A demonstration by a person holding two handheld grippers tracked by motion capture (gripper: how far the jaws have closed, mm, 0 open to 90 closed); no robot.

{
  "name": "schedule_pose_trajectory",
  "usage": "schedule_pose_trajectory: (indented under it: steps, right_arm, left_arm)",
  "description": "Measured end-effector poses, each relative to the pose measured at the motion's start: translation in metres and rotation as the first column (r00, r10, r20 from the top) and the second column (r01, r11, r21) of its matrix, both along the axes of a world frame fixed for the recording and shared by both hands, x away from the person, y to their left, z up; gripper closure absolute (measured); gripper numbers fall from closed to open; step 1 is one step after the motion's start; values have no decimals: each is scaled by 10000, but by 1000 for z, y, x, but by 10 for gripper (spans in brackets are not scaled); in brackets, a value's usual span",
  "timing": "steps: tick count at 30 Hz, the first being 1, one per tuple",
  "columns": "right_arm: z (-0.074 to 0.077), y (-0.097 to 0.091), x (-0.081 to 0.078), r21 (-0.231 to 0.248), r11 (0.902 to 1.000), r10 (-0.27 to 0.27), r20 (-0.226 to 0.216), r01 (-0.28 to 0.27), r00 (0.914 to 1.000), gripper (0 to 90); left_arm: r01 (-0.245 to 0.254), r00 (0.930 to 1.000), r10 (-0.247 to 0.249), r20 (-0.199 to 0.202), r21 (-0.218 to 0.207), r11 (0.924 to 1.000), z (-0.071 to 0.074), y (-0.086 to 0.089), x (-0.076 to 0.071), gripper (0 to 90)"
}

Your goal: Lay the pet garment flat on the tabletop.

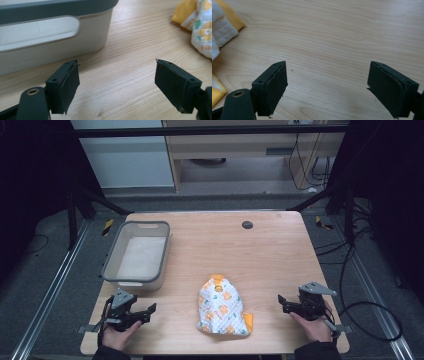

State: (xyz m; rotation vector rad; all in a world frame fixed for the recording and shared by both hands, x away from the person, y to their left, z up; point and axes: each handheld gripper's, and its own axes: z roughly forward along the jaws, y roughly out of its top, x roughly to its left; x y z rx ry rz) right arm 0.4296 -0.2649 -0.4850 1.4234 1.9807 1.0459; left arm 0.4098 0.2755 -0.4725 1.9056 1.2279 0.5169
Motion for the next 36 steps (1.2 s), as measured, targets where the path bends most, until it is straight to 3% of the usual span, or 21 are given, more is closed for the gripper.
schedule_pose_trajectory:
  steps: [4, 23, 36]
  right_arm:
    - [6, 5, 0, 101, 9994, 327, 114, -328, 9994, 177]
    - [40, 20, 14, 476, 9941, 952, 455, -973, 9944, 187]
    - [64, 46, 30, 764, 9850, 1480, 841, -1545, 9854, 186]
  left_arm:
    - [361, 9990, -359, 253, -82, 9993, 6, -8, -1, 197]
    - [617, 9933, -562, 1007, -520, 9967, 44, -14, 9, 200]
    - [1256, 9862, -1196, 1142, -470, 9910, 53, -57, 31, 214]
